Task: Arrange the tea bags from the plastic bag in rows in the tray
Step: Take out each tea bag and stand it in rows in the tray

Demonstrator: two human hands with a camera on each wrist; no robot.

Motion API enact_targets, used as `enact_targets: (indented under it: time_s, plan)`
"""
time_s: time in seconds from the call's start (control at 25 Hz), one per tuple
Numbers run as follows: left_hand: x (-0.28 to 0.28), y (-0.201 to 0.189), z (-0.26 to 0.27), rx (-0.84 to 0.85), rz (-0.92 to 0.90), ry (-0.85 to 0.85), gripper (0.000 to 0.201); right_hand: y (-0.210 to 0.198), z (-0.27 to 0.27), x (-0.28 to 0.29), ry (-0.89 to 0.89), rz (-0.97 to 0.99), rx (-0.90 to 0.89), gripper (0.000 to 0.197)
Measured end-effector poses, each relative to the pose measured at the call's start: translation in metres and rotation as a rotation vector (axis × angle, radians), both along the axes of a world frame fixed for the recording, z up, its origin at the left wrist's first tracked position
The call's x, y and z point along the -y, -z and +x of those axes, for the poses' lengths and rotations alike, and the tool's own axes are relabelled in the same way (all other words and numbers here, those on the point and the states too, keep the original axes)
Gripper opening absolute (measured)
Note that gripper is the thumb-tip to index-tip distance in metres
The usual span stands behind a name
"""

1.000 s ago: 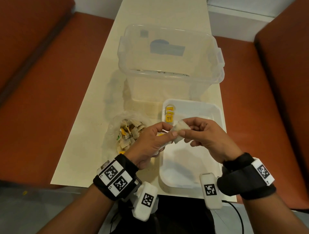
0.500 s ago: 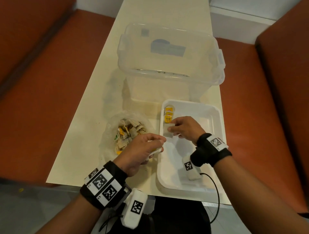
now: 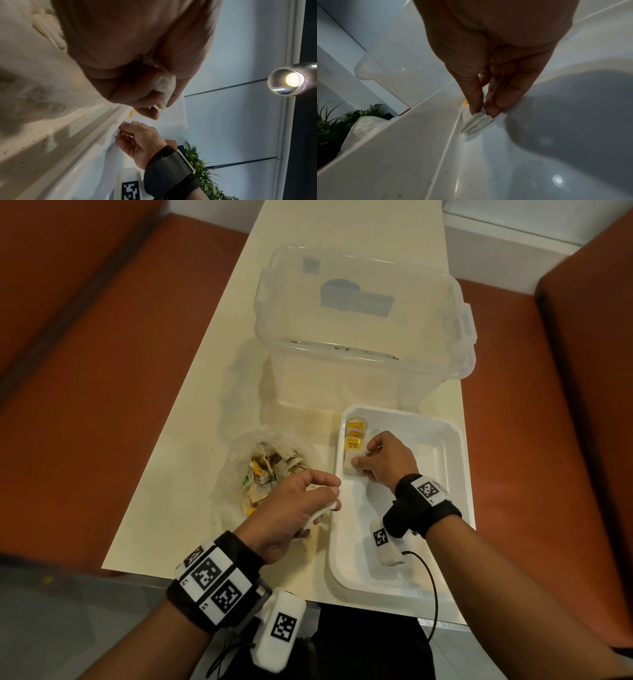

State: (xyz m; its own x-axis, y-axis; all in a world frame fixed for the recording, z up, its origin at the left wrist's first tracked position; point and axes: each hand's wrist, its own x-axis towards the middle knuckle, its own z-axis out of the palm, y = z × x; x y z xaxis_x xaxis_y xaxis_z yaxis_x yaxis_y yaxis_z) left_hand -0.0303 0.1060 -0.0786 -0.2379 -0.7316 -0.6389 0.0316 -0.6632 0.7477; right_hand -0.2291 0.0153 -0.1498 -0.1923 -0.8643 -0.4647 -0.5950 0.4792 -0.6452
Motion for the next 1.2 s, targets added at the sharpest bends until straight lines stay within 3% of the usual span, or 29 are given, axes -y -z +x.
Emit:
enact_targets:
  time_s: [0.36, 0.56, 0.72, 0.84, 1.0, 1.2]
  plan:
    - [0.005, -0.004, 0.007, -0.267, 0.021, -0.063, 0.042, 0.002, 0.003, -0.001, 0.021, -0.042, -0.028, 0.038]
    - [0.006, -0.002, 0.01, -0.365, 0.012, -0.094, 0.051, 0.001, -0.003, -0.006, 0.106, -0.072, 0.186, 0.035]
    - [0.007, -0.001, 0.01, -0.405, 0.0, -0.109, 0.05, -0.004, -0.007, -0.013, 0.144, -0.129, 0.148, 0.025]
    - [0.008, -0.002, 0.011, -0.394, -0.023, -0.081, 0.046, -0.033, -0.003, -0.027, 0.124, -0.183, 0.235, 0.021]
    - [0.01, -0.003, 0.006, -0.264, -0.095, -0.033, 0.034, -0.082, 0.009, -0.06, -0.057, -0.15, 0.461, 0.027]
    - [0.01, -0.002, 0.003, -0.145, -0.236, 0.044, 0.041, -0.097, 0.012, -0.074, -0.213, -0.017, 0.457, 0.019]
